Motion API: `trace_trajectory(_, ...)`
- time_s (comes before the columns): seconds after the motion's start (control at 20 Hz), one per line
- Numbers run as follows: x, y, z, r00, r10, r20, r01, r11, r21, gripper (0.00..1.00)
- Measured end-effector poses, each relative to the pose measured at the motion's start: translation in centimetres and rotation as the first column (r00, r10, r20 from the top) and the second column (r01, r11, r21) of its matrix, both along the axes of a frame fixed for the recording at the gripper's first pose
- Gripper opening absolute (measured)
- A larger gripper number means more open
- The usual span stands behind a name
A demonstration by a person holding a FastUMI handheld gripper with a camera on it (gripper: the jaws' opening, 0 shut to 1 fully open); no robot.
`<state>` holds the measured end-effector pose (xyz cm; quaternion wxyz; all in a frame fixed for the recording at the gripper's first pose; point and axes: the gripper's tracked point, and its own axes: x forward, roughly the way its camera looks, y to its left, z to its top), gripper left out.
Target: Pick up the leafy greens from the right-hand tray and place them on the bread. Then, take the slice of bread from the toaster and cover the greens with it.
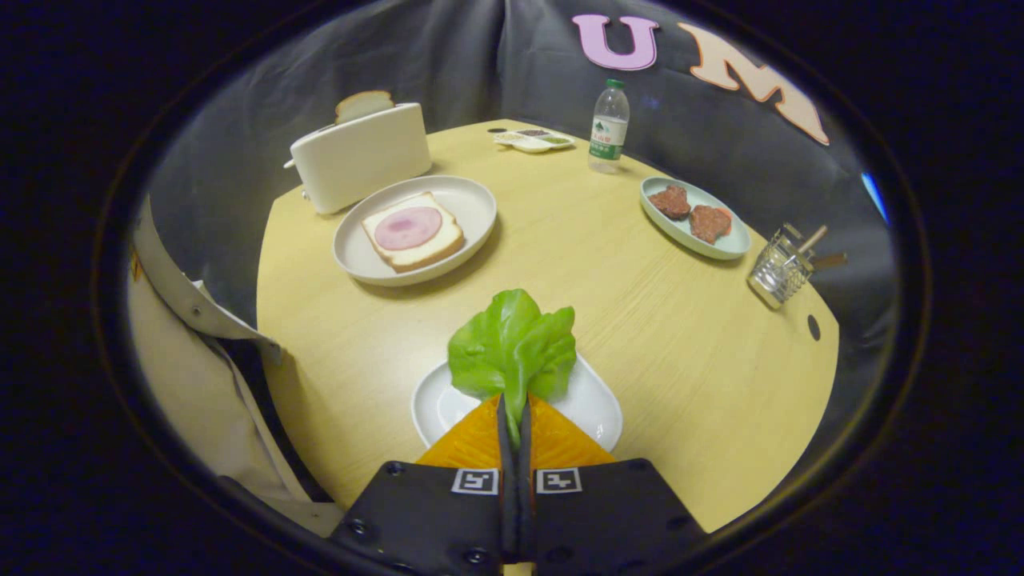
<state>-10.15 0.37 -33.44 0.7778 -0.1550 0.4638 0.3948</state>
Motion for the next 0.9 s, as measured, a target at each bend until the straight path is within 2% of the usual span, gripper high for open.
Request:
trace_trajectory(0.45, 0.7, 3.8, 3.7, 0.997, 0.01, 0.074, -0.01, 1.0, 0.002, 0.03)
trace_trajectory(0.9, 1.2, 9.8, 5.8, 0.99, 0.075, 0.121, -0.076, 0.997, 0.002, 0.04)
